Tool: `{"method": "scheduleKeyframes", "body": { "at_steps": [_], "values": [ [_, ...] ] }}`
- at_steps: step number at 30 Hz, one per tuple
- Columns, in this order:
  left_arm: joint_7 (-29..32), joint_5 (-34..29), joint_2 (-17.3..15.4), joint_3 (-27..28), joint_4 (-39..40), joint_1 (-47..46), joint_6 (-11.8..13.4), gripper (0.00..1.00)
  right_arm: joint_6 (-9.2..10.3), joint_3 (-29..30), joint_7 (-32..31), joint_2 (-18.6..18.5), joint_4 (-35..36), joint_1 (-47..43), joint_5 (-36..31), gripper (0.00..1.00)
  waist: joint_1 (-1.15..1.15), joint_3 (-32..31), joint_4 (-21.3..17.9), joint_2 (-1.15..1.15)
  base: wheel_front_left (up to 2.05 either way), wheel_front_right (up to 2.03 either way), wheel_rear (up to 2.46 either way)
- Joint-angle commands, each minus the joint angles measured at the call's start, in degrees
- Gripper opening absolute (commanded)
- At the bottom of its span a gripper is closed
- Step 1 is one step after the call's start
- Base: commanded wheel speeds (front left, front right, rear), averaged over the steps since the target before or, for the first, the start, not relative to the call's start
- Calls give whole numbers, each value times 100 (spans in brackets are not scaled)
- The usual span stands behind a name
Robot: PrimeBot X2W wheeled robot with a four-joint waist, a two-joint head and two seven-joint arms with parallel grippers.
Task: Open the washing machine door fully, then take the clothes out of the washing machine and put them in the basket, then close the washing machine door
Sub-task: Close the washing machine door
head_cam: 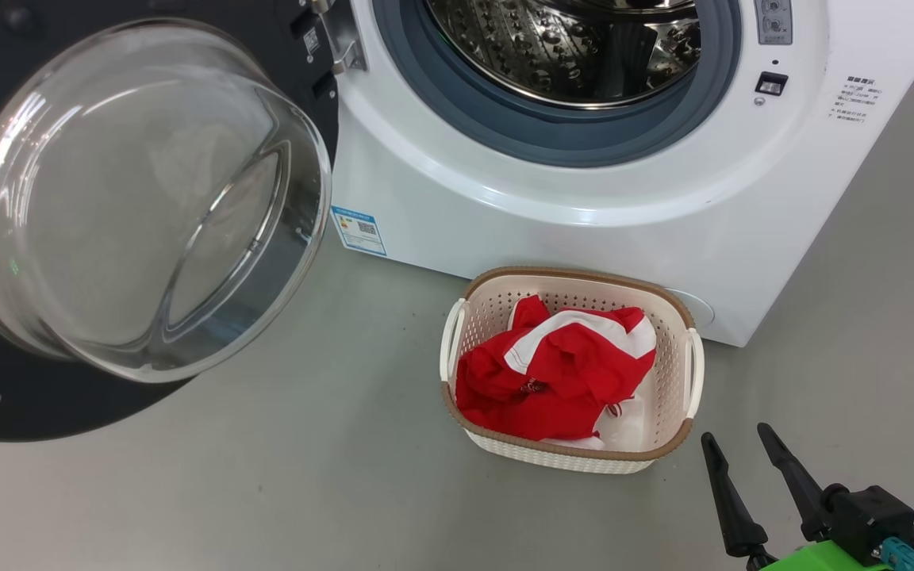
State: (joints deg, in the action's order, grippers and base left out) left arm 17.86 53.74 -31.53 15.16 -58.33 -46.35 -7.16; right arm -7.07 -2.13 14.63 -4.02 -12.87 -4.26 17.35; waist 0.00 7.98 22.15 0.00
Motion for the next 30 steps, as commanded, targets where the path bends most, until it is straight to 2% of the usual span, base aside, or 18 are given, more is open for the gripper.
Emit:
{"method": "scheduleKeyframes", "body": {
  "at_steps": [1, 9, 19, 30],
  "values": [
    [138, 113, -357, 15, 236, -39, -33, 0, -42, -99, 37, -68, 139, 182, -31, 100, 0, -12, 8, 0, 0, 0, 0],
    [771, 684, -360, -346, 816, 331, -33, 0, -42, -98, 37, -51, 126, 146, -34, 100, 0, -97, 49, 0, 0, 0, 0],
    [1513, 1517, -482, -894, 2098, 1120, -33, 0, -42, -108, 37, 4, 105, 57, -35, 100, 0, -265, 67, 0, 0, 0, 0],
    [1746, 2216, -810, -1371, 3430, 1842, -33, 0, -42, -141, 37, 56, 71, -19, -12, 100, 0, -442, 35, 0, 0, 0, 0]
  ]
}}
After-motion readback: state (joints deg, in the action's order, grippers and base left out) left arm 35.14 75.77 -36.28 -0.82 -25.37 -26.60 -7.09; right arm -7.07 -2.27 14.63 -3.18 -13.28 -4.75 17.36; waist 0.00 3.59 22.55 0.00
